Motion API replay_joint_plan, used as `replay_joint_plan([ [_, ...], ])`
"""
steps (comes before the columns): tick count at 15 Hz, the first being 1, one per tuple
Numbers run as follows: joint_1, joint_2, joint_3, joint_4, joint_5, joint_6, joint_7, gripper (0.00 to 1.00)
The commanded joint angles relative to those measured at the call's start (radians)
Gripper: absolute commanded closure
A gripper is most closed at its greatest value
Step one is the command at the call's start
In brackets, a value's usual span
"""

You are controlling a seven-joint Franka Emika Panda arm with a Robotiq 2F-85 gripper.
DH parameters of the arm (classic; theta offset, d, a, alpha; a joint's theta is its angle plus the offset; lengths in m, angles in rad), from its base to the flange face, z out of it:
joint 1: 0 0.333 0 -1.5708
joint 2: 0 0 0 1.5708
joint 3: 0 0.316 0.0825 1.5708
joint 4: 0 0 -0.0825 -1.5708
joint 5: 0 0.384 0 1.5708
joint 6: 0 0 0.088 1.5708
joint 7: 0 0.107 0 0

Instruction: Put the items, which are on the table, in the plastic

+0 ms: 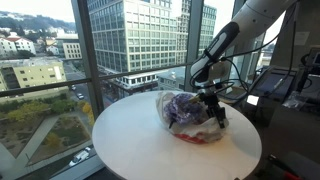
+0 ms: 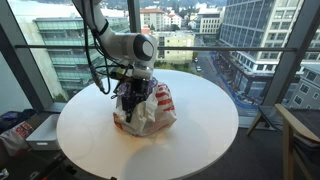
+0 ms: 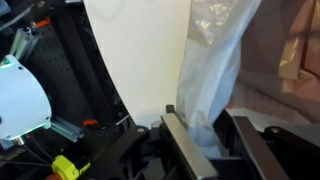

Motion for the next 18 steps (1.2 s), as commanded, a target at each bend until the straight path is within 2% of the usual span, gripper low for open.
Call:
replay_joint_plan([
  [1, 0.028, -0.022, 0.002, 0.043, -0.047, -0.171, 0.143, 0.89],
  [4, 0.042, -0.040, 0.013, 0.087, -0.066, -0.360, 0.256, 0.97],
  [7, 0.053, -0.086, 0.030, 0.118, -0.070, -0.506, 0.350, 0.94],
  [10, 0.071, -0.193, 0.056, 0.089, -0.123, -0.530, 0.423, 0.90],
  [13, 0.074, -0.277, 0.093, 0.075, -0.199, -0.510, 0.477, 0.92],
  [18, 0.028, -0.166, 0.115, 0.168, -0.222, -0.533, 0.374, 0.95],
])
